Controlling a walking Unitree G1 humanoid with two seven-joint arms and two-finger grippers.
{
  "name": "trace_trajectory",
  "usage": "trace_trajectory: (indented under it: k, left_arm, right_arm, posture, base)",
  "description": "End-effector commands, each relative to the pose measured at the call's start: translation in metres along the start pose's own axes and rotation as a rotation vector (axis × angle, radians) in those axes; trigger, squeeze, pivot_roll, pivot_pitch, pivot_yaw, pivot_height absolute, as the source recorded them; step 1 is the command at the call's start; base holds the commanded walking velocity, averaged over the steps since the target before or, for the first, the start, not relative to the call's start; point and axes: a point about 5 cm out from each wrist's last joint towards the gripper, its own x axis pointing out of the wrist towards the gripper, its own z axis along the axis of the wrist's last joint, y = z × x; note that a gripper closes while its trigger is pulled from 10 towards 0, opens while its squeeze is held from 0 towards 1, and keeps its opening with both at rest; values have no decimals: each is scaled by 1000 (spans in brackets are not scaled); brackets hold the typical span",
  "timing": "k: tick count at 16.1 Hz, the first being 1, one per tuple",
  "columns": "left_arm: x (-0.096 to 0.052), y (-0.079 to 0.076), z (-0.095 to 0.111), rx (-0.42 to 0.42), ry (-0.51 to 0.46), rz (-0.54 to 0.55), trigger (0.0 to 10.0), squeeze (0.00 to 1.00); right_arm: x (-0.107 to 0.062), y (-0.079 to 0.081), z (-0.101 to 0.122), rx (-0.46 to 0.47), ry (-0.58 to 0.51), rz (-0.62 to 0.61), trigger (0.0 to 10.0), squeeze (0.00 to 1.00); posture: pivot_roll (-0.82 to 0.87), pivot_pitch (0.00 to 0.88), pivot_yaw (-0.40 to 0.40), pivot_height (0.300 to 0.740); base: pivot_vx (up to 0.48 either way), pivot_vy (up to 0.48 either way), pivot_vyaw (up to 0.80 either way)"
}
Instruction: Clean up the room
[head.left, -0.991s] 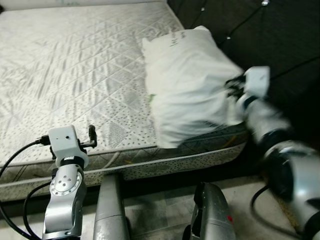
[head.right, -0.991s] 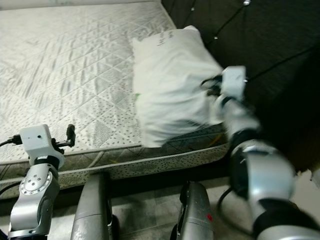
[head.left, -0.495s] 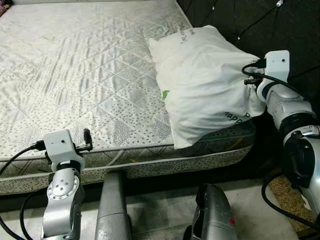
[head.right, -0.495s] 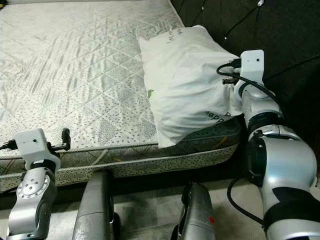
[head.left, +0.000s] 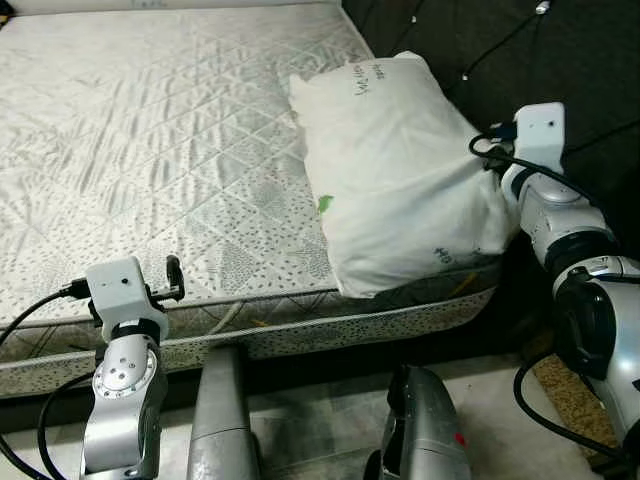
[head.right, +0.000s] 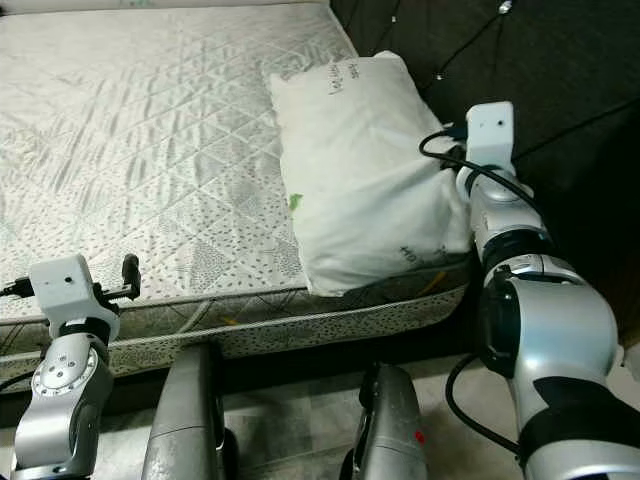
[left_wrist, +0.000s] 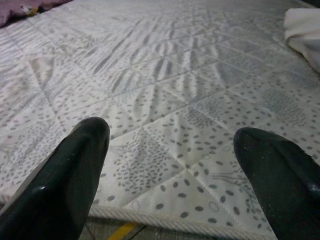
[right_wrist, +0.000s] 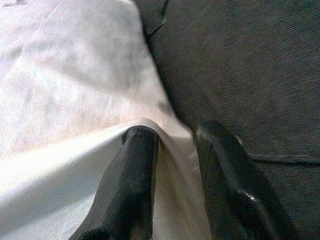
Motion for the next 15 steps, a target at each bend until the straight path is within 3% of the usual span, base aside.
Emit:
trace_trajectory:
  k: [1, 5, 7, 9, 11, 12, 14, 15]
  left_arm:
    - [1, 1, 2, 11, -4, 14, 10000, 0]
    - [-2, 1, 0, 12, 3, 14, 10000, 0]
    - [-2, 1, 0, 14, 4, 13, 10000, 0]
    - [-1, -3, 0, 12, 5, 0, 10000, 0]
    - [-2, -1, 0, 9, 5, 7, 10000, 0]
    - [-3, 0, -1, 7, 8, 15, 10000, 0]
    - [-4, 0, -2, 5, 10, 18, 10000, 0]
    - [-5, 0, -4, 3, 15, 17, 10000, 0]
  right_arm:
    - [1, 0, 17, -8, -67, -22, 10000, 1000]
    - [0, -3, 34, 5, -170, -88, 10000, 1000]
    - [-1, 6, 52, -13, -273, -89, 10000, 1000]
    - [0, 18, 56, -33, -267, -16, 10000, 1000]
    - [1, 20, 34, -34, -192, 13, 10000, 1000]
    - [-1, 19, 2, -24, -89, 23, 10000, 1000]
    - [-5, 16, -29, -3, 4, 15, 10000, 1000]
    - [-12, 14, -61, 18, 98, 0, 10000, 1000]
  posture:
    - [107, 0, -52, 537]
    - [107, 0, -51, 537]
    - [102, 0, -43, 537]
    - [94, 0, -41, 537]
    - [95, 0, -50, 537]
    - [95, 0, -56, 537]
    - [95, 0, -58, 537]
    - [95, 0, -58, 537]
  base:
    - [0, 0, 0]
    - [0, 0, 0]
    - [0, 0, 0]
    - [0, 0, 0]
    - [0, 0, 0]
    - [0, 0, 0]
    - [0, 0, 0]
    - [0, 0, 0]
